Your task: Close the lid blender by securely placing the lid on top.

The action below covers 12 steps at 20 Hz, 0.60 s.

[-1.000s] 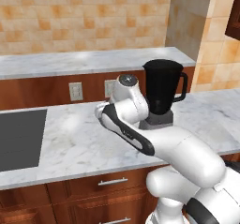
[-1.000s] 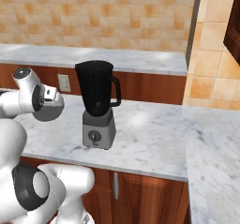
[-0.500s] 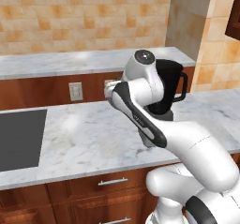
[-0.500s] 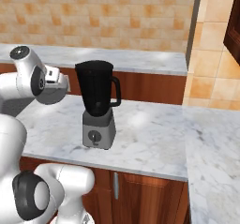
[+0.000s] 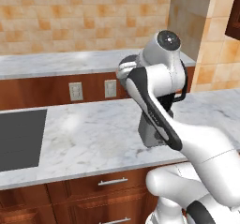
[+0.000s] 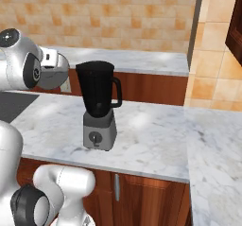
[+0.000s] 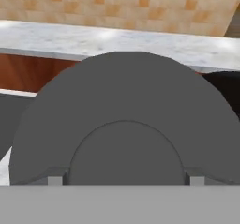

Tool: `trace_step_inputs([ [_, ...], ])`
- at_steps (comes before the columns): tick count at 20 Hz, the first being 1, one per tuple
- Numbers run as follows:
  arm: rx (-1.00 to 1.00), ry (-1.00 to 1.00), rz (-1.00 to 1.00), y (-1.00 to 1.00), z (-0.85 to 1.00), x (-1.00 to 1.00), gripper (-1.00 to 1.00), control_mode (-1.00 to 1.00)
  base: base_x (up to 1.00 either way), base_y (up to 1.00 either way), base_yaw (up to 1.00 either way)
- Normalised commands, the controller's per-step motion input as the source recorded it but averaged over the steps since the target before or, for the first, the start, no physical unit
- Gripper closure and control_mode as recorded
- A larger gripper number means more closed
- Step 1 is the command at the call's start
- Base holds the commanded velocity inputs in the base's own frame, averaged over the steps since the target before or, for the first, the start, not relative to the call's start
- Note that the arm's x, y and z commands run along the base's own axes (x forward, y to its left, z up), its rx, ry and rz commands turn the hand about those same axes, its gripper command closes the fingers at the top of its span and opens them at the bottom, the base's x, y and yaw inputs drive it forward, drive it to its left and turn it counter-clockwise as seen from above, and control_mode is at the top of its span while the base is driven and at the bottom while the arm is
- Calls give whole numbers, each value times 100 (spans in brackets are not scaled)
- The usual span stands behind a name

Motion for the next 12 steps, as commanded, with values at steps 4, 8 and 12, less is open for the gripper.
trace_step_inputs([
  [4, 0, -9, 0, -52, 89, 0, 100, -100, 0, 0, 0],
  [8, 0, 0, 0, -61, 57, 0, 100, -100, 0, 0, 0],
  [12, 0, 1, 0, -56, 33, 13, 100, -100, 0, 0, 0],
])
